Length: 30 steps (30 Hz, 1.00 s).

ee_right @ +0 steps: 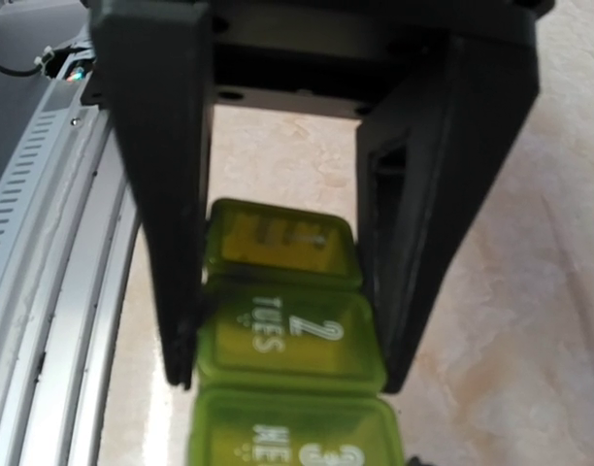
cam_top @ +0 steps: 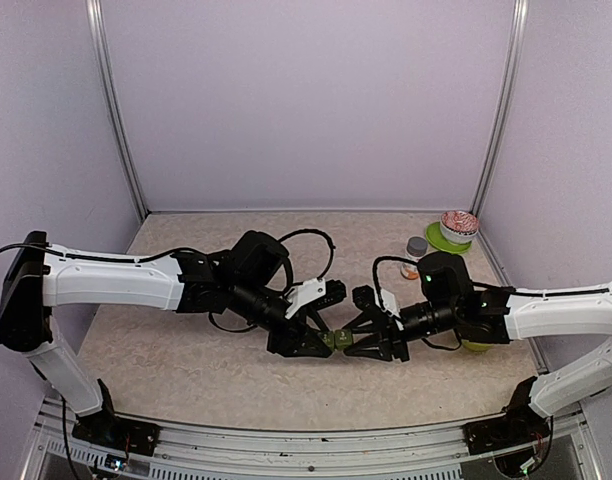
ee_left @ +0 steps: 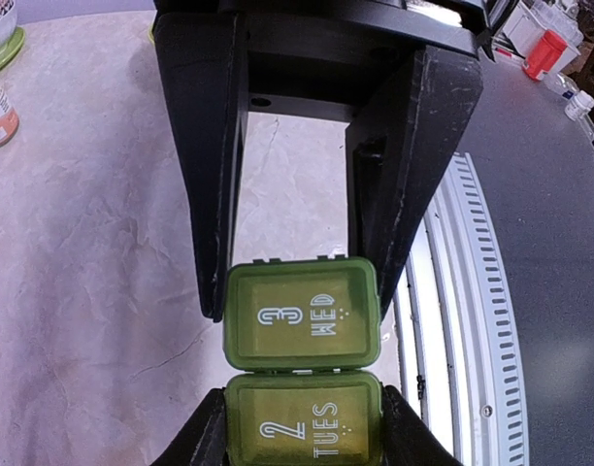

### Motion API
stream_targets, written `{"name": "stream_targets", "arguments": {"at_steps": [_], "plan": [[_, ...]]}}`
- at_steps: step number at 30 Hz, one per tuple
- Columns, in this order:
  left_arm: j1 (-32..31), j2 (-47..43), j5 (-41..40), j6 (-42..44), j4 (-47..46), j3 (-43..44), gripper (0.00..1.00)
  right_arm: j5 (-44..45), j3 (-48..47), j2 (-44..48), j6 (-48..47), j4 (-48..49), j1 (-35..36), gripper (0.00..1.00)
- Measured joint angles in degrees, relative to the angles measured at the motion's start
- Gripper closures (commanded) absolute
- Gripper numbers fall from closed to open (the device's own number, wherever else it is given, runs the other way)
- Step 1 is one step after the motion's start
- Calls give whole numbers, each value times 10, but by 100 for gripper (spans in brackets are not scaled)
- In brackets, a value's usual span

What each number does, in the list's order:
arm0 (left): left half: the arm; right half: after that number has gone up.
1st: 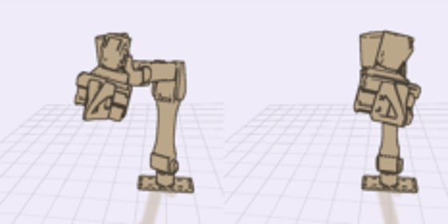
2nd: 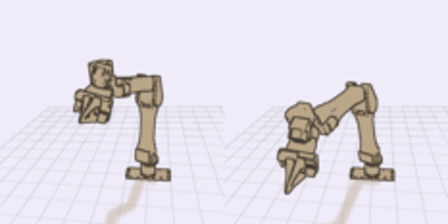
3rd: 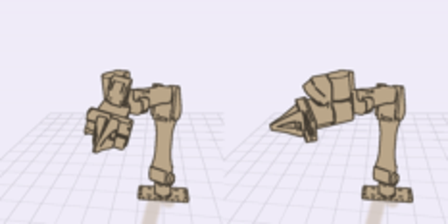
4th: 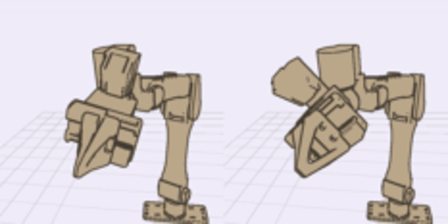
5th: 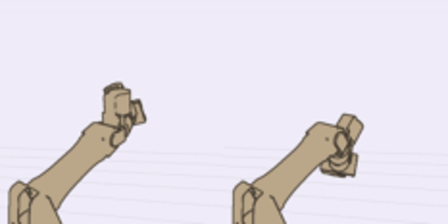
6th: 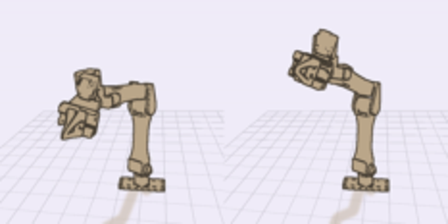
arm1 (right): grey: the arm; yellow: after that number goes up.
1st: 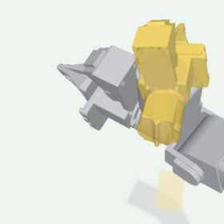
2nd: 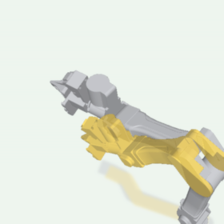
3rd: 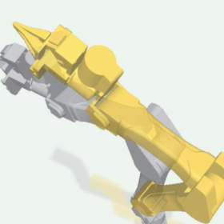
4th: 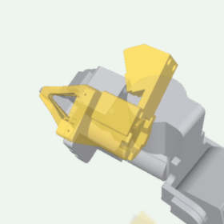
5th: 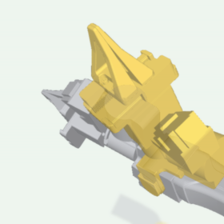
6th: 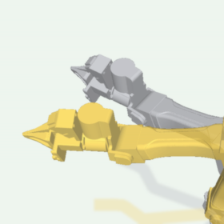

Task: Sort the pills into containers
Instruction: Open the lid of the pill container.

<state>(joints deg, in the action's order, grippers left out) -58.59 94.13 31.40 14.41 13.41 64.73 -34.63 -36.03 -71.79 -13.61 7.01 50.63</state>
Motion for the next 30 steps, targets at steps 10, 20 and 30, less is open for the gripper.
{"name": "stream_targets", "arguments": {"at_steps": [10, 20, 30], "plan": [[-10, 0, -18, 1, -1, 0, 87, -4, 1, 4, 14, -7, 0, 57], [-11, 0, -28, 2, -1, 0, 87, -1, 1, 4, 22, -8, 0, 75], [-14, 0, -37, 4, 0, 0, 87, -3, 1, 4, 24, -3, 0, 36]]}}
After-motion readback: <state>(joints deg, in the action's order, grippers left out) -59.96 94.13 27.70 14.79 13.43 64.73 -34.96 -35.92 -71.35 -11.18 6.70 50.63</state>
